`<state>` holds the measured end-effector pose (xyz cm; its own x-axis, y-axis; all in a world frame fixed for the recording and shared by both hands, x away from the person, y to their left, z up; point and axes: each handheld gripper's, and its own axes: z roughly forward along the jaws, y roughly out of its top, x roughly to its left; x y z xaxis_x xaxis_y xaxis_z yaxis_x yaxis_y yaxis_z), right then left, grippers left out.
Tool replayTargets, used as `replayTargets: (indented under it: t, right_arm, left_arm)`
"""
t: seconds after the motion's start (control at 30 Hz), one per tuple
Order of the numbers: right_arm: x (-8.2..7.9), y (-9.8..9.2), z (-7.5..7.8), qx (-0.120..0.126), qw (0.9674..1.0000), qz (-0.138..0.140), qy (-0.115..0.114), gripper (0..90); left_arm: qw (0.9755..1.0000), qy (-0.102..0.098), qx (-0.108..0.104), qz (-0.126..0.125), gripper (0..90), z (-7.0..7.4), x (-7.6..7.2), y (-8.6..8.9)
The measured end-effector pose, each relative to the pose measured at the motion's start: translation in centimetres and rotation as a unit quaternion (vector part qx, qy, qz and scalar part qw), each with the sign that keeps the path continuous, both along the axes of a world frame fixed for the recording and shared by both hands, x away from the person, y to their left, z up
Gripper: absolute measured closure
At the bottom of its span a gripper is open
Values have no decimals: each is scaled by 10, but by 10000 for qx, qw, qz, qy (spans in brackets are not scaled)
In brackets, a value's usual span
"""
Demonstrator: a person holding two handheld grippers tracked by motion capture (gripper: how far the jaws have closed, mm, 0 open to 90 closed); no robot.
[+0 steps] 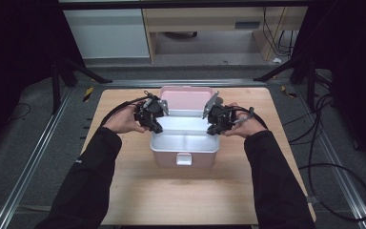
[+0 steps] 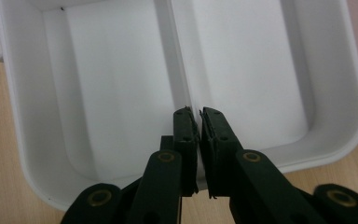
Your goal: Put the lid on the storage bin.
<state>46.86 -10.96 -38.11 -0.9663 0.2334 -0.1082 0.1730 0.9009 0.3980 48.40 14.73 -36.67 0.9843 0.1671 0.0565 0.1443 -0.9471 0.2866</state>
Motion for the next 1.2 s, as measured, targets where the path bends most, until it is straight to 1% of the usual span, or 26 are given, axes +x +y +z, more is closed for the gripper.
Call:
replayTargets:
  t: [0.1, 0.17, 0.3, 0.4, 0.43, 0.47, 0.5, 0.53, 0.57, 0.6, 0.63, 0.67, 0.7, 0.73, 0.77, 0.8, 0.83, 0.9, 0.93, 0.97, 1.03, 1.07, 1.1, 1.13, 1.17, 1.2]
  right_arm:
    - [-4, -4, -6, 215, 9997, 53, -97, 835]
    - [-8, -5, -9, 303, 9994, 42, -144, 831]
    - [-15, -4, -9, 270, 9995, 92, -155, 832]
    - [-20, -2, -9, 224, 9996, 100, -166, 829]
    - [-21, -2, -8, 219, 9996, 48, -163, 823]
    - [-21, -1, -8, 200, 9995, 8, -226, 798]
    - [-22, 0, -8, 212, 9995, -63, -223, 779]
    - [-22, -1, -7, 232, 9993, -155, -262, 734]
    - [-23, -1, -6, 325, 9985, -233, -370, 669]
    - [-23, -3, -4, 492, 9972, -331, -448, 658]
    - [-24, -6, 0, 674, 9959, -404, -453, 636]
    - [-25, -10, 3, 904, 9934, -498, -507, 587]
    - [-27, -14, 6, 1176, 9891, -652, -593, 567]
    - [-30, -20, 10, 1431, 9837, -849, -682, 510]
    - [-32, -23, 11, 1577, 9797, -1014, -716, 450]
    - [-34, -27, 13, 1725, 9745, -1201, -781, 417]
    - [-37, -32, 14, 1831, 9698, -1329, -911, 381]
    - [-41, -41, 16, 1916, 9635, -1594, -978, 347]
    - [-43, -45, 17, 1937, 9613, -1672, -1025, 322]
    - [-46, -49, 17, 2023, 9567, -1781, -1100, 298]
    - [-49, -56, 19, 2145, 9502, -1954, -1141, 288]
    - [-51, -59, 20, 2180, 9473, -2032, -1177, 272]
    - [-52, -62, 21, 2180, 9449, -2100, -1247, 264]
    - [-53, -64, 22, 2161, 9433, -2163, -1296, 255]
    - [-53, -66, 22, 2159, 9405, -2241, -1367, 244]
    - [-53, -68, 23, 2170, 9370, -2323, -1451, 237]
  left_arm:
    - [10000, 73, 30, -3, 845, -4, -3, 0]
    - [10000, 47, 61, 8, 844, -6, -7, -1]
    - [10000, 35, 82, -10, 844, -9, -16, 0]
    - [10000, 6, 2, 41, 839, -9, -20, 3]
    - [10000, -24, -16, 85, 837, -9, -21, 3]
    - [9999, -58, -30, 107, 828, -9, -22, 4]
    - [9997, -141, -96, 171, 797, -7, -23, 4]
    - [9992, -246, -180, 267, 737, -5, -25, 6]
    - [9985, -332, -232, 358, 688, -2, -26, 8]
    - [9979, -416, -264, 412, 685, 2, -28, 10]
    - [9969, -520, -321, 505, 668, 6, -30, 12]
    - [9954, -607, -412, 620, 632, 10, -32, 15]
    - [9927, -708, -600, 765, 592, 14, -35, 19]
    - [9906, -753, -743, 868, 557, 17, -37, 21]
    - [9869, -817, -903, 1059, 539, 20, -39, 25]
    - [9821, -927, -1039, 1270, 506, 23, -42, 28]
    - [9772, -1054, -1171, 1421, 484, 25, -45, 32]
    - [9671, -1205, -1379, 1767, 448, 29, -51, 38]
    - [9631, -1298, -1457, 1856, 432, 30, -54, 42]
    - [9594, -1348, -1544, 1937, 410, 30, -57, 45]
    - [9531, -1437, -1675, 2070, 374, 30, -59, 51]
    - [9484, -1489, -1748, 2186, 360, 30, -59, 54]
    - [9444, -1506, -1817, 2291, 356, 29, -58, 57]
    - [9411, -1506, -1870, 2382, 350, 28, -56, 59]
    - [9364, -1531, -1926, 2504, 337, 27, -53, 62]
    - [9325, -1532, -1992, 2593, 323, 26, -50, 65]
